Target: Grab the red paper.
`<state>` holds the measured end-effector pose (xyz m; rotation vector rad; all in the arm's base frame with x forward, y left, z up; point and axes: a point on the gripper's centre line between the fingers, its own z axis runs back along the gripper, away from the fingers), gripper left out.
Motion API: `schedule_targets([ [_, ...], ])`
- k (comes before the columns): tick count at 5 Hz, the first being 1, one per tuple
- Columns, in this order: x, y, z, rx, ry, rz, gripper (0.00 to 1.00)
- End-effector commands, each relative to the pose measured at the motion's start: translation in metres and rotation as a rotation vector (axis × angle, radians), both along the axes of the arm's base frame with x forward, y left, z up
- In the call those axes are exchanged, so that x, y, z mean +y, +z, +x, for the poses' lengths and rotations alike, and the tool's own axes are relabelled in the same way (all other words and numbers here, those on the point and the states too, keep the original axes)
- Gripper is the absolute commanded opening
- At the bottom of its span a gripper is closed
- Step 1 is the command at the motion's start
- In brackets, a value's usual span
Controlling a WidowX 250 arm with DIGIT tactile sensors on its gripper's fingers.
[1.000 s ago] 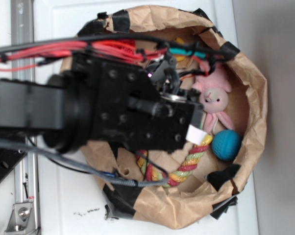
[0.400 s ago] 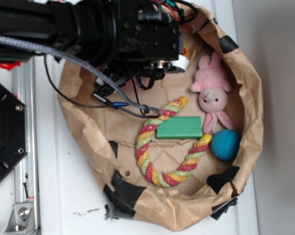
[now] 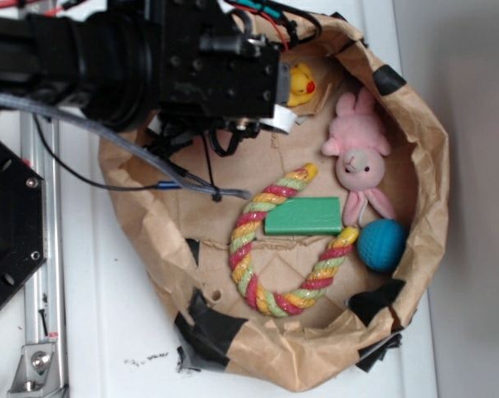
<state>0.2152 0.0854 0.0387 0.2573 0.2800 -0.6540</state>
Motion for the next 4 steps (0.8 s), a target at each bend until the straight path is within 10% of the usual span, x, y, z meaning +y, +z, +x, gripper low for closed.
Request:
schedule_targets([
  [1, -0.014, 0.034, 0.006, -0.082, 0.001, 0.005, 0.0],
  [2, -0.053, 0.075, 0.041, -0.278, 0.048, -0.039, 0.0],
  [3, -0.081, 0.108, 0.078, -0.485, 0.301, -0.237, 0.0],
  [4, -0.096, 0.114, 0.091, -0.491, 0.408, -0.352, 0.0],
])
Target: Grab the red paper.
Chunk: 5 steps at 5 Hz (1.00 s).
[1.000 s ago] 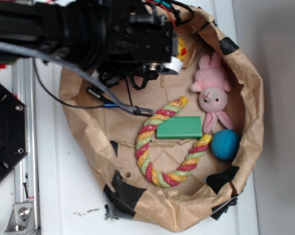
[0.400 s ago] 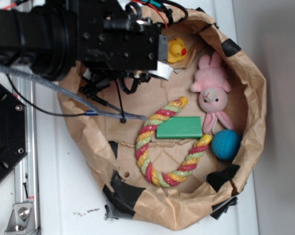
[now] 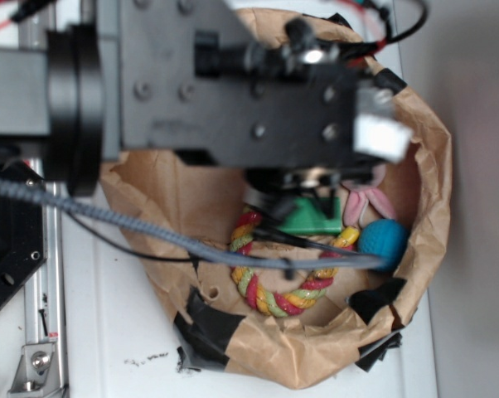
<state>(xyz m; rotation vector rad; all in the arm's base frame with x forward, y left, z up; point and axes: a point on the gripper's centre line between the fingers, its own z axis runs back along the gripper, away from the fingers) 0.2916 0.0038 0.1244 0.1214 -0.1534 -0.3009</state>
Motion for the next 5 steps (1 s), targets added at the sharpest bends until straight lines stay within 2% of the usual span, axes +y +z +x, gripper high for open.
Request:
schedule_targets([
  [1, -0.014, 0.033, 0.015, -0.123, 0.067, 0.071, 0.0],
  [2, -0.008, 0.032, 0.002, -0.101, 0.096, -0.069, 0.0],
  [3, 0.008, 0.033, -0.014, -0.061, 0.148, -0.054, 0.0],
  [4, 0.008, 0.037, -0.016, -0.053, 0.175, -0.094, 0.0],
  [5, 0.006, 0.034, -0.015, -0.033, 0.186, -0.112, 0.0],
])
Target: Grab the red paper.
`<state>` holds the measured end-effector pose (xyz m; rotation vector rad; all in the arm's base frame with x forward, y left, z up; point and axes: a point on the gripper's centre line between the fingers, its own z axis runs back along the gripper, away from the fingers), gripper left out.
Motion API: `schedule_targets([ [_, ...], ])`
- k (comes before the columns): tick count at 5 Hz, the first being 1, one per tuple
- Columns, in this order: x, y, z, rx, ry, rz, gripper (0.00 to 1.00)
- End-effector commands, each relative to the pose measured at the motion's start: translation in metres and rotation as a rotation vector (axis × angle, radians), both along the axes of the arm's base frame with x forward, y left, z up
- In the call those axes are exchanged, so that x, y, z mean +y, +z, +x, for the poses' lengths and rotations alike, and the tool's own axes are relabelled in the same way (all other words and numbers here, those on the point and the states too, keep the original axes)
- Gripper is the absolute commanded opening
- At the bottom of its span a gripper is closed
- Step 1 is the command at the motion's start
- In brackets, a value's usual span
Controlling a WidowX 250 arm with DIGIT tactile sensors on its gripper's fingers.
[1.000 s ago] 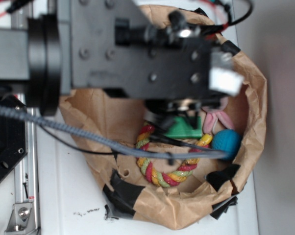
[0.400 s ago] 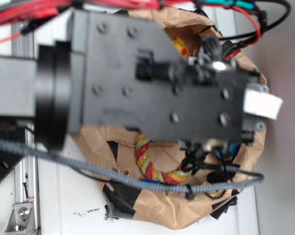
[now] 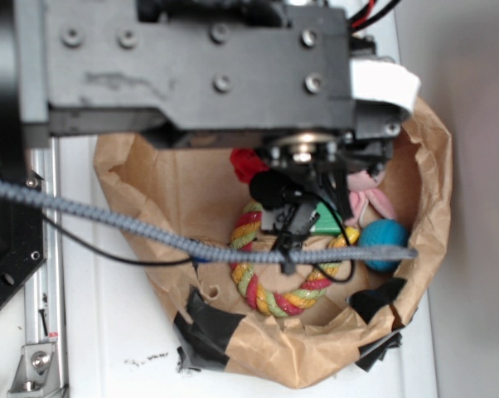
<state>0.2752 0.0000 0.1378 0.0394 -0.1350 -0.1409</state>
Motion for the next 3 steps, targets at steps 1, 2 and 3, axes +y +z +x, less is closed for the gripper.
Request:
schedule_targets([
  [1, 0.0062, 0.0194, 0.0007, -0.052, 0.037, -0.024, 0.0],
  [2, 0.0067, 0.0168, 0.0002, -0.045, 0.042, -0.034, 0.0],
  [3, 0.0113, 0.0109, -0.0008, 0.008, 0.056, -0.006, 0.0],
])
